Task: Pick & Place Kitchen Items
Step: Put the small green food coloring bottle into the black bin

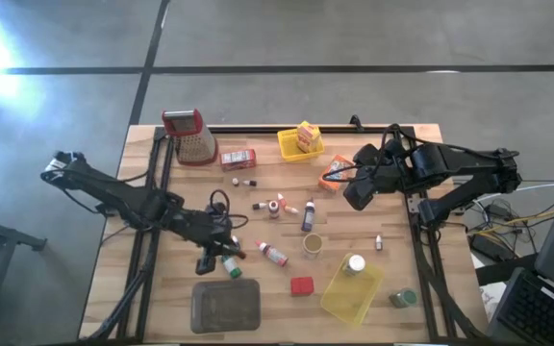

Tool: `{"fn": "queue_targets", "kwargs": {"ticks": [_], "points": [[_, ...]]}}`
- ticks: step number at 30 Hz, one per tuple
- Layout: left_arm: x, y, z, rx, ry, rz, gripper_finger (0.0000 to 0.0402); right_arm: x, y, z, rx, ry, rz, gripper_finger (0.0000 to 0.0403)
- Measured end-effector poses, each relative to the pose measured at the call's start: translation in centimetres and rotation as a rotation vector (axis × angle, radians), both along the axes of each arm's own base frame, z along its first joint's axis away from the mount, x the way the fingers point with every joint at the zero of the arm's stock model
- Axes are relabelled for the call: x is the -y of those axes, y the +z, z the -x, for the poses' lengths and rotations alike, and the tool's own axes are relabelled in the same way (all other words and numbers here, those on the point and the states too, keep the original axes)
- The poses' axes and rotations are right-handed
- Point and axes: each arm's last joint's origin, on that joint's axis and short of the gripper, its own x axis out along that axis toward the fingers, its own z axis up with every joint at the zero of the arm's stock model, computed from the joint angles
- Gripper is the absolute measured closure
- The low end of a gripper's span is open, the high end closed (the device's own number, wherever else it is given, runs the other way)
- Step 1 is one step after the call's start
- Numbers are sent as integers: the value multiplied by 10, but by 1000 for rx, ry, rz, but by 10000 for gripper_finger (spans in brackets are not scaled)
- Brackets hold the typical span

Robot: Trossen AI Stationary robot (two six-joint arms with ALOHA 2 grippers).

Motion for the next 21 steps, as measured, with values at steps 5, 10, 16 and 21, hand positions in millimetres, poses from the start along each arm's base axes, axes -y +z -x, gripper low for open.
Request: {"fn": "queue_targets", "kwargs": {"ticks": [5,10,16,21], "points": [[9,6,-2,78,-46,32,309,0,0,0,0,0,0,127],[25,7,-3,132,-118,33,309,0,0,0,0,0,0,141],[54,-7,-15,133,-242,-21,309,0,0,0,0,0,0,158],[74,-16,-22,84,-353,-64,309,0,0,0,0,0,0,169]]}}
